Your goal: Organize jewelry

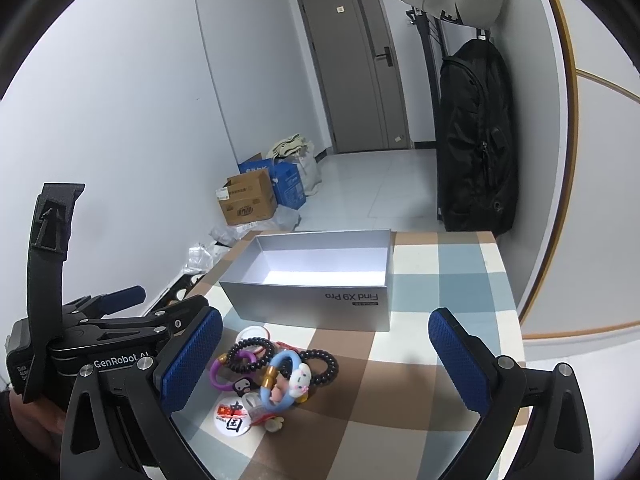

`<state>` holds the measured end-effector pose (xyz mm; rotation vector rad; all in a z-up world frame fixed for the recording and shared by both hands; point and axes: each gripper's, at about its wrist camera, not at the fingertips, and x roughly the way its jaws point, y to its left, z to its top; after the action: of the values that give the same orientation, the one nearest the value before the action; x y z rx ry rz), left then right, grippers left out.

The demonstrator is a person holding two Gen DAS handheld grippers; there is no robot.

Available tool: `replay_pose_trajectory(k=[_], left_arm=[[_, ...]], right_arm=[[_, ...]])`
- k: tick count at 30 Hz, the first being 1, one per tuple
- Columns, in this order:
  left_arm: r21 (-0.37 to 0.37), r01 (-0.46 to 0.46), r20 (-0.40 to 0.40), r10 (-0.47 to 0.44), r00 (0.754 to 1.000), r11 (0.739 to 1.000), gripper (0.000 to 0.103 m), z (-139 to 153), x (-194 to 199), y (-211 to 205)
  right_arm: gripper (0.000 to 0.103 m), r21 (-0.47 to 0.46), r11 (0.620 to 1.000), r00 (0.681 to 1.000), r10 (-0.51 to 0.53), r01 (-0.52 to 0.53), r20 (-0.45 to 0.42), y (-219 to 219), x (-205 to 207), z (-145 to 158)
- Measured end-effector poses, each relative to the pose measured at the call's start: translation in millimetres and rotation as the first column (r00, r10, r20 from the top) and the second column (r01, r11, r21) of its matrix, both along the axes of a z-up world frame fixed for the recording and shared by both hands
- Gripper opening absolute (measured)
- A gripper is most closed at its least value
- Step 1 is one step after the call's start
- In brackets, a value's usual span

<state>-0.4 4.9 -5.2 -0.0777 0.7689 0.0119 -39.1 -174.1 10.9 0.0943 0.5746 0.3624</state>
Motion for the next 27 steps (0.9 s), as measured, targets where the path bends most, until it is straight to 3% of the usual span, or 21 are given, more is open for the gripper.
replay_pose_trajectory(k=[27], left_arm=[[-0.025, 0.017, -0.022, -0.017, 1.000, 1.000, 0.102, -3.4, 1.8, -0.8]], right_arm=[[0.103, -0.001, 1.000, 1.000, -0.011, 0.011, -0.012, 1.2, -0.3, 0.3]])
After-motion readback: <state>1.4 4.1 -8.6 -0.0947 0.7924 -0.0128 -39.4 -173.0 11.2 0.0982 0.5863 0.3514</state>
